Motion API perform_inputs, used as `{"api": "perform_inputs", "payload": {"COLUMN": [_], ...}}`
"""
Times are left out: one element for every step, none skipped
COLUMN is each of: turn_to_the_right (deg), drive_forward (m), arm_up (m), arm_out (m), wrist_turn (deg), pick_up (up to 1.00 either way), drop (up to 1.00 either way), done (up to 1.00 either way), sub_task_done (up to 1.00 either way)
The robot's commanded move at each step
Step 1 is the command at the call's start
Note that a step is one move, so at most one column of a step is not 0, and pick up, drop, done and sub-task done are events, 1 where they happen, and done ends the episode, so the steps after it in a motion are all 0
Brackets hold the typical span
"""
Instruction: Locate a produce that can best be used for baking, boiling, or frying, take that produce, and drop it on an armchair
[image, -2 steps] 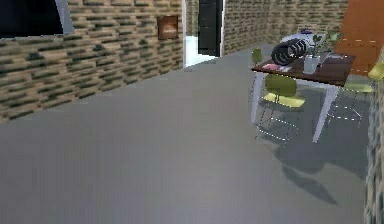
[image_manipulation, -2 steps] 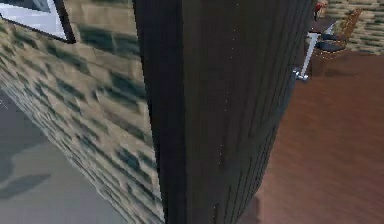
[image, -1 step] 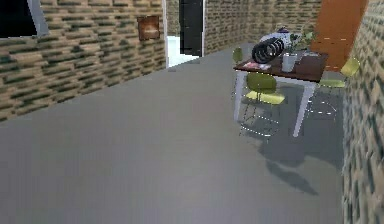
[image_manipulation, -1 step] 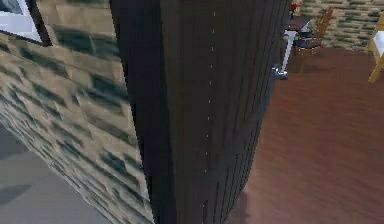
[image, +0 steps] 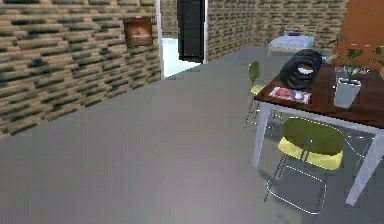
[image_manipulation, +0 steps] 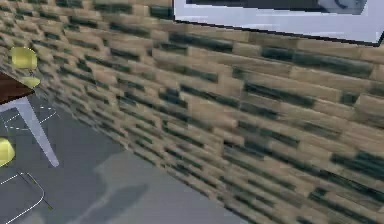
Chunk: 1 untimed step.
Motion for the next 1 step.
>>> {"api": "perform_inputs", "payload": {"turn_to_the_right": [0.0], "drive_forward": [1.00], "arm_up": [0.00], "arm_out": [0.00], "wrist_turn": [0.0], "pick_up": [0.00], "drop": [0.00], "done": [0.00], "sub_task_done": [0.00]}}
